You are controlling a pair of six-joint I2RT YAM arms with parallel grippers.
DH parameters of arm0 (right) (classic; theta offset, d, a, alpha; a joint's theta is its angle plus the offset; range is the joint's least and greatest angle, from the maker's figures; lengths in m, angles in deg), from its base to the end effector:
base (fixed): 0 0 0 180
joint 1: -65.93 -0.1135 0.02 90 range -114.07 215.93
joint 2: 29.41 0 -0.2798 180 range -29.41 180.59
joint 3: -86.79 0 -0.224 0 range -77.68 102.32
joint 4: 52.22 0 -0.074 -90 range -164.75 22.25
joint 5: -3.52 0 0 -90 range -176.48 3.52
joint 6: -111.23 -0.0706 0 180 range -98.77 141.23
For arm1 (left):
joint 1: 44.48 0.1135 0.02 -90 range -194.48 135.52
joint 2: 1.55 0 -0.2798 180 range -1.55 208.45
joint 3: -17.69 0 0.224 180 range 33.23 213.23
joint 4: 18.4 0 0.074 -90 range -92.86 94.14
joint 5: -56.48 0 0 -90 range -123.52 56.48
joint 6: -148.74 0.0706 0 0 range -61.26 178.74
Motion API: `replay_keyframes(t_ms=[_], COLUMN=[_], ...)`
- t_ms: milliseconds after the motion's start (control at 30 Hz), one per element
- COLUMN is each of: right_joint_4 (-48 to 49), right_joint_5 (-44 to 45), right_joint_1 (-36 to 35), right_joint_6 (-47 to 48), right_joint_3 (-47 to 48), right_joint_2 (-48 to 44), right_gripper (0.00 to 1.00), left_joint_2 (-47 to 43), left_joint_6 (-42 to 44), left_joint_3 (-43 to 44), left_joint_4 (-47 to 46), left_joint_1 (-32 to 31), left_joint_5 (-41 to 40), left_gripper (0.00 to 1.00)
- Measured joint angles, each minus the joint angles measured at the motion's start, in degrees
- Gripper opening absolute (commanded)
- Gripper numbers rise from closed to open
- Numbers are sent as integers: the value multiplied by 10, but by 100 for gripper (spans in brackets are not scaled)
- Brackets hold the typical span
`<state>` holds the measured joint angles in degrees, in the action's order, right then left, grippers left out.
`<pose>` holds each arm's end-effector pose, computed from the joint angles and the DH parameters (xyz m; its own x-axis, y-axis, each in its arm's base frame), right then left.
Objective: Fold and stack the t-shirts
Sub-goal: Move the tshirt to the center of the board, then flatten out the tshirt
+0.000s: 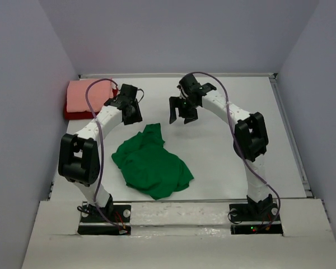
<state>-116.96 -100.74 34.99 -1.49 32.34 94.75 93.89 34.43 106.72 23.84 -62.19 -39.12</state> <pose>0.3898 0.2540 0.2232 -0.9362 -0.1247 -0.3287 -0.2510 0.8919 0.3763 0.3493 -0.1043 0.2587 -0.7511 -0.1903 -0.6322 -0.0745 0.9759 -0.2052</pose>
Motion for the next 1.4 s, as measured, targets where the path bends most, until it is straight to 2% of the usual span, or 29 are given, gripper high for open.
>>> replay_keyframes(t_ms=[167, 200, 267, 367, 467, 733, 767, 833, 867, 900, 1067, 1167, 1300, 1400], right_joint_4=[-7, -7, -13, -18, -26, -50, -52, -61, -65, -67, -68, -56, -49, -42], right_joint_5=[2, 3, 5, 6, 6, 18, 19, 22, 23, 23, 14, 11, 33, 82], right_joint_1=[9, 12, 15, 22, 26, 35, 38, 45, 50, 52, 60, 60, 58, 59], right_joint_6=[0, 0, 0, -1, -2, 3, 4, 5, 5, 5, 5, 5, 4, 2], right_joint_3=[15, 9, 3, -3, 9, 120, 121, 121, 120, 120, 113, 63, -15, -80], right_joint_2=[-18, -26, -42, -81, -130, -174, -179, -186, -188, -188, -191, -207, -220, -219], right_gripper=[82, 82, 83, 83, 84, 84, 84, 85, 85, 85, 84, 84, 84, 83], left_joint_2=[3, 3, 6, 18, 34, 36, 34, 26, 23, 23, 23, 22, 13, 1], left_joint_6=[-2, -3, -4, -6, -9, -23, -24, -28, -29, -30, -37, -41, -33, -22], left_joint_3=[0, 0, 0, 0, -4, -66, -71, -90, -95, -98, -96, -78, -17, 75], left_joint_4=[1, 2, 2, 1, -2, -6, -7, -7, -7, -7, -6, 11, 37, 85], left_joint_1=[2, 2, 2, 2, 2, 2, 2, 2, 2, 2, -5, -35, -95, -147], left_joint_5=[11, 13, 17, 30, 54, 74, 74, 71, 69, 68, 42, 0, -42, -83], left_gripper=[41, 36, 34, 39, 47, 47, 46, 31, 8, 0, 0, 0, 0, 0])
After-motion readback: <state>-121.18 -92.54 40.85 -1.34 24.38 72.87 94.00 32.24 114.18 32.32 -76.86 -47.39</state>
